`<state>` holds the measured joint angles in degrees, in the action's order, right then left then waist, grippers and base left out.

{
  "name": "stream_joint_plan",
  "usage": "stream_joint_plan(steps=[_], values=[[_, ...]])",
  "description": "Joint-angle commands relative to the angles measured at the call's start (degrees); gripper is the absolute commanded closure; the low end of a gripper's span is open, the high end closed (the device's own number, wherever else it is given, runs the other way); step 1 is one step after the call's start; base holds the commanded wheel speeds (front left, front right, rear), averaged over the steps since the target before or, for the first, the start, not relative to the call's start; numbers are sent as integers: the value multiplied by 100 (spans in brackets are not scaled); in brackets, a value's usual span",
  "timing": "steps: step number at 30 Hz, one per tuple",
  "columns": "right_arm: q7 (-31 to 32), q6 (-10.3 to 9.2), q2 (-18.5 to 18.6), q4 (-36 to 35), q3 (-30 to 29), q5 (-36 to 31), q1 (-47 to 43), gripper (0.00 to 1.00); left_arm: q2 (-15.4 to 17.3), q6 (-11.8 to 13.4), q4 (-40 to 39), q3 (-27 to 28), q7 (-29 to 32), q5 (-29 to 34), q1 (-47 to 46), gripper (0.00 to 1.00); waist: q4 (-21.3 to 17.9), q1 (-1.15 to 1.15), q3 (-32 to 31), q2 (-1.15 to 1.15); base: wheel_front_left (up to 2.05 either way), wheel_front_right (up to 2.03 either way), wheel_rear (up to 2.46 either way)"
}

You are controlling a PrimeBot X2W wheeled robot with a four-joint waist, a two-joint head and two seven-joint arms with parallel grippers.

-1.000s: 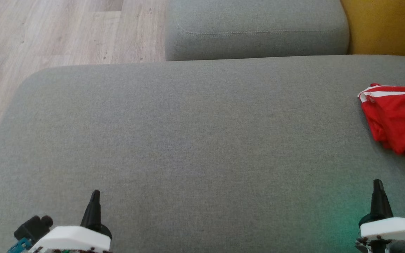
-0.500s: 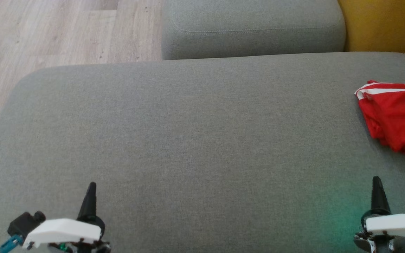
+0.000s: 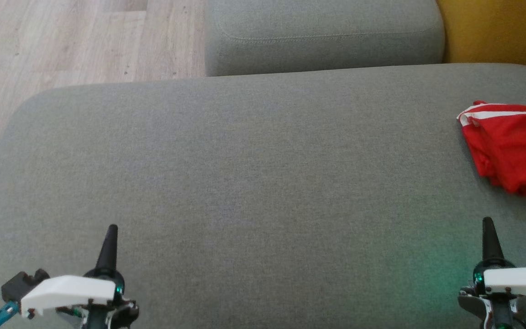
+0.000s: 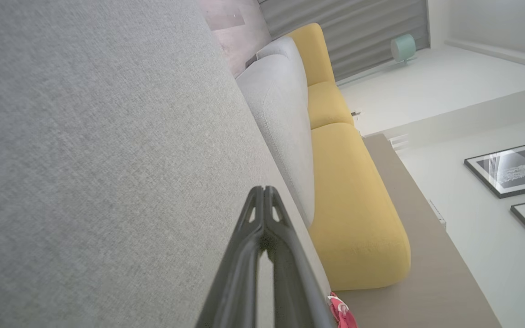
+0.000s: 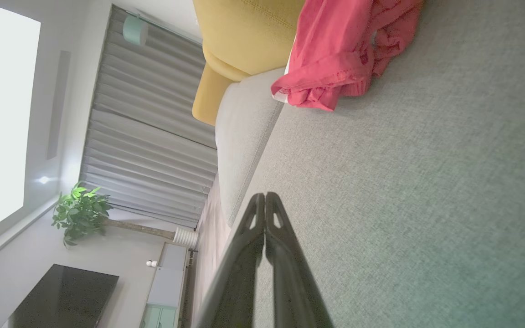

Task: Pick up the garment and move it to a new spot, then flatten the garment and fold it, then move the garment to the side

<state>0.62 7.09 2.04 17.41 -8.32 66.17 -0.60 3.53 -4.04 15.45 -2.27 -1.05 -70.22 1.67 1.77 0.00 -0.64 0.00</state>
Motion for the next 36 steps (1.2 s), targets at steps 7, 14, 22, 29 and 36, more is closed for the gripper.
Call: stream_joint_plan(steps=[7, 14, 22, 29, 36], values=[[171, 32, 69, -245, 115, 733, 392, 100, 86, -122, -157, 328, 169, -662, -446, 100, -45, 0, 21, 0, 0, 0, 0], [286, 34, 73, -271, 133, 1249, 471, 100, 83, -183, -155, 426, 287, -1131, -535, 100, -82, 0, 38, 0, 0, 0, 0], [418, 36, 78, -301, 153, 1839, 561, 100, 79, -254, -152, 539, 423, -1666, -638, 100, -123, 0, 57, 0, 0, 0, 0], [533, 39, 82, -326, 171, 2355, 640, 100, 75, -316, -150, 640, 543, -2133, -727, 100, -160, 0, 74, 0, 0, 0, 0], [587, 40, 84, -339, 179, 2599, 678, 100, 67, -345, -148, 696, 607, -2347, -770, 100, -177, 0, 82, 0, 0, 0, 0]])
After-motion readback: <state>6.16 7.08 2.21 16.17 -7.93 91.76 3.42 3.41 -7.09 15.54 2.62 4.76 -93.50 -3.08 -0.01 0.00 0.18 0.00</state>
